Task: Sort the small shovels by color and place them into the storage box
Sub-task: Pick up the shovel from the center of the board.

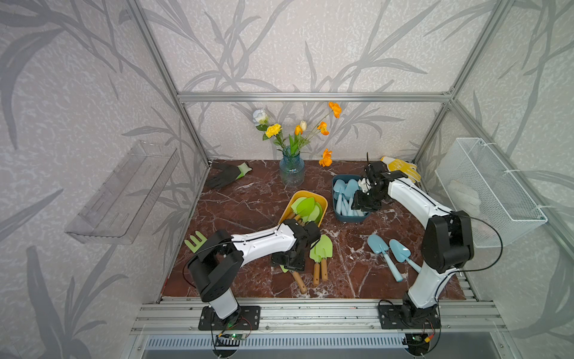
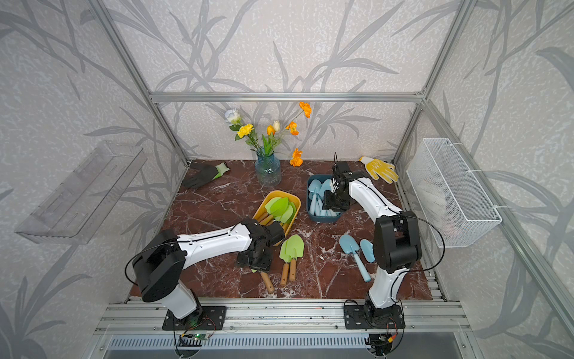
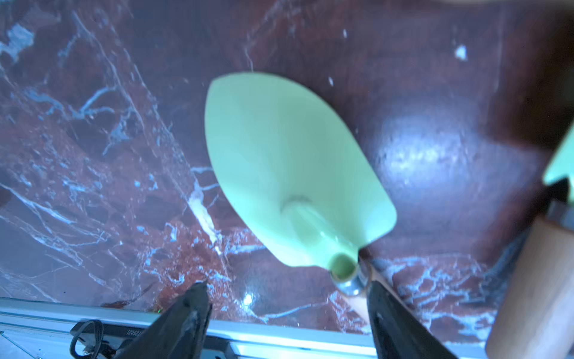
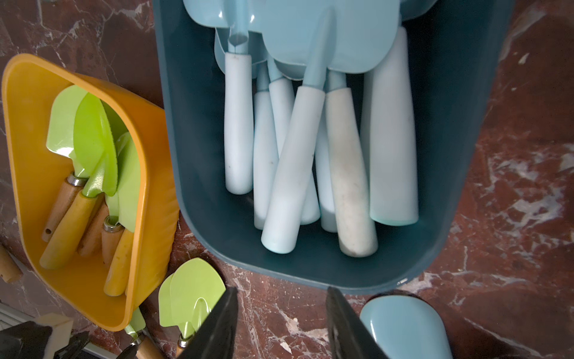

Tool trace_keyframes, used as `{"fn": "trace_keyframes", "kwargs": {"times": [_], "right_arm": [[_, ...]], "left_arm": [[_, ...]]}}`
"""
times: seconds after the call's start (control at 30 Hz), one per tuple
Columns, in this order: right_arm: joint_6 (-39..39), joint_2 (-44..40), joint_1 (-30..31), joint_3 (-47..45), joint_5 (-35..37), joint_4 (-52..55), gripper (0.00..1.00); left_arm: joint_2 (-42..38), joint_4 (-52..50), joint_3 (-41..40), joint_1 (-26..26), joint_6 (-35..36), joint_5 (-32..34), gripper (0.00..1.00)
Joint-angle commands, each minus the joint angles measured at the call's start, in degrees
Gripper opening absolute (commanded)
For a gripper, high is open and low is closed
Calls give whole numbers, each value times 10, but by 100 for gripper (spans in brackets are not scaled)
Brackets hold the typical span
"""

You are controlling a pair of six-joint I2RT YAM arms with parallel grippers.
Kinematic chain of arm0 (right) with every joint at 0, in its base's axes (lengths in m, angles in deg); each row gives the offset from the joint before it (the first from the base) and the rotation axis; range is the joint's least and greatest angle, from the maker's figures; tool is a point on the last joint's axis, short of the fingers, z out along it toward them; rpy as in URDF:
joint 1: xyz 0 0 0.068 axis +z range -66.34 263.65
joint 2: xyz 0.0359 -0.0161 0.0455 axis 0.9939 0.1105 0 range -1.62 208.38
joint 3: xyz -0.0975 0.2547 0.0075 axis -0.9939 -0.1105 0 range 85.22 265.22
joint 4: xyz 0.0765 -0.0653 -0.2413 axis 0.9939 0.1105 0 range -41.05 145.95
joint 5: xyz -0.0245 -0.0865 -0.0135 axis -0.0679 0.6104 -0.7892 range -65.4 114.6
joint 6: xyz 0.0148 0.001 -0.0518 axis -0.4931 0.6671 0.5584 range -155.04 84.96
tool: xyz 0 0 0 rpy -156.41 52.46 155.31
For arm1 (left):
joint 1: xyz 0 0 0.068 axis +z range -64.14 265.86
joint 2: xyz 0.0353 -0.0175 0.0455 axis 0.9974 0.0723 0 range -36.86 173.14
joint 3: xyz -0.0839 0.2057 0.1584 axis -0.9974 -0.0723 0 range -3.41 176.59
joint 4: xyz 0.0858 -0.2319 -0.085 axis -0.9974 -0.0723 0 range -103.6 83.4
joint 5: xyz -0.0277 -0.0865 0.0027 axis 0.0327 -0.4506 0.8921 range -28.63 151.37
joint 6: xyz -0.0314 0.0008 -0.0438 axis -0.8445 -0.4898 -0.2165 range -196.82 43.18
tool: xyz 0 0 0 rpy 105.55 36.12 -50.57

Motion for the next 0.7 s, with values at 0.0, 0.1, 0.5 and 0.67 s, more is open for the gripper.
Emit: {"fn": "trace_keyframes", "kwargs": {"times": [0.0, 0.1, 0.5, 0.67], "right_arm": [[-4, -8, -1, -13, 2, -1, 48], [1, -10, -1, -20, 1, 1, 48], [4, -32, 14, -38, -5, -8, 48], [0, -41, 23, -50, -10, -13, 47]], "left_arm": [[-18, 3, -14, -12, -12, -13, 82], [-20, 26, -24, -20, -17, -28, 83], [-19, 110, -83, -47, -109, -28, 82], [-25, 94, -109, -64, -156, -13, 81]]}}
